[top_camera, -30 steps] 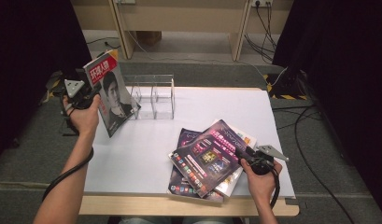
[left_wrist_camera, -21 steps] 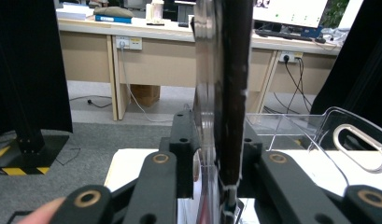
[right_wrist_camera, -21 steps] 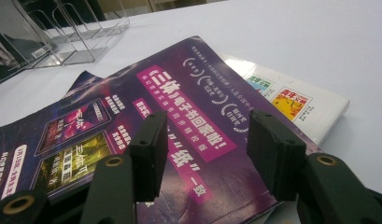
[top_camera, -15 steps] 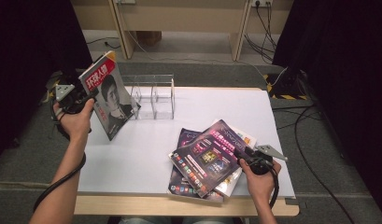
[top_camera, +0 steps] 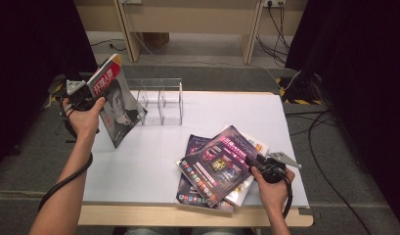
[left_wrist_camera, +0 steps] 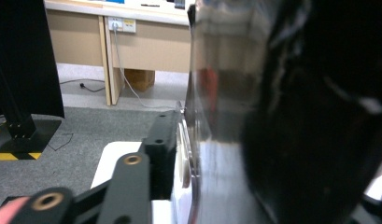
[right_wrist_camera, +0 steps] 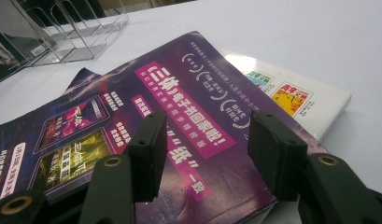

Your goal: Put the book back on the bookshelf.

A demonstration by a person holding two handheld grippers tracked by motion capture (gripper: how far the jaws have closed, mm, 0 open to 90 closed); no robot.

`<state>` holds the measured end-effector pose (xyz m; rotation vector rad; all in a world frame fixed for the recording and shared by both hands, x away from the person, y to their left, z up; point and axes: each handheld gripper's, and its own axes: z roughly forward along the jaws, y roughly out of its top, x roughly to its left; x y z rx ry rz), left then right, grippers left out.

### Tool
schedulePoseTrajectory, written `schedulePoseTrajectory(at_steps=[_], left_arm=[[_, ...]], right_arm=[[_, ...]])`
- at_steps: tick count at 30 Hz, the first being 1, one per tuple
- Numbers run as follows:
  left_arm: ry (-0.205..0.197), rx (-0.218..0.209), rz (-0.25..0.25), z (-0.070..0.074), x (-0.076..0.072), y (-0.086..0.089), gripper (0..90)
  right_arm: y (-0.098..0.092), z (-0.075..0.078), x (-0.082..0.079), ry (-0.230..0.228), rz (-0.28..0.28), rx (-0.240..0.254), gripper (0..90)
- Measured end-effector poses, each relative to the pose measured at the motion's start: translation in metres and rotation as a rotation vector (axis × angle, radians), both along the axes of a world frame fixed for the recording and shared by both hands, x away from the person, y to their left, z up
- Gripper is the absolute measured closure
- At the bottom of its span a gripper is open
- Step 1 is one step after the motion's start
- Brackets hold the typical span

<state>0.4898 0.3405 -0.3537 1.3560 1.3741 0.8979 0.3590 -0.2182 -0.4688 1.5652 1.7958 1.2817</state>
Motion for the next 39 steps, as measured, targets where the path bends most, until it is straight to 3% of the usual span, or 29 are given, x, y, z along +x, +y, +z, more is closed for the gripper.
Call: schedulePoseTrajectory(at_steps=[5, 7, 9, 13, 14, 16, 26, 33, 39], left_arm=[[0.029, 0.029, 0.004, 0.000, 0.003, -0.004, 83.5], [0.033, 0.037, 0.003, 0.000, 0.003, -0.004, 85.9], [0.031, 0.041, 0.001, 0.001, 0.002, -0.006, 86.1], [-0.013, 0.017, -0.001, 0.005, -0.004, -0.007, 86.3], [-0.045, 0.014, 0.003, 0.008, -0.007, -0.008, 86.3], [-0.068, 0.017, 0.002, 0.012, -0.009, -0.010, 86.4], [-0.148, 0.023, 0.020, 0.025, 0.000, -0.016, 86.4], [-0.177, 0.019, 0.023, 0.021, 0.010, -0.023, 86.4], [-0.183, 0.001, 0.012, 0.005, 0.020, -0.033, 86.3]], right_arm=[[0.000, -0.001, 0.000, 0.014, 0.002, 0.006, 47.9], [-0.001, -0.001, 0.000, 0.015, 0.002, 0.006, 47.9], [-0.001, -0.001, 0.000, 0.015, 0.001, 0.006, 47.9], [0.000, -0.001, 0.000, 0.014, 0.002, 0.005, 48.0], [-0.001, -0.001, 0.000, 0.013, 0.000, 0.005, 48.0], [-0.001, -0.001, 0.000, 0.011, -0.001, 0.003, 48.1], [-0.001, 0.000, 0.000, 0.004, -0.004, 0.004, 48.3], [-0.002, -0.001, 0.000, 0.007, -0.005, 0.004, 48.4], [-0.002, -0.002, 0.000, 0.010, -0.005, 0.005, 48.4]])
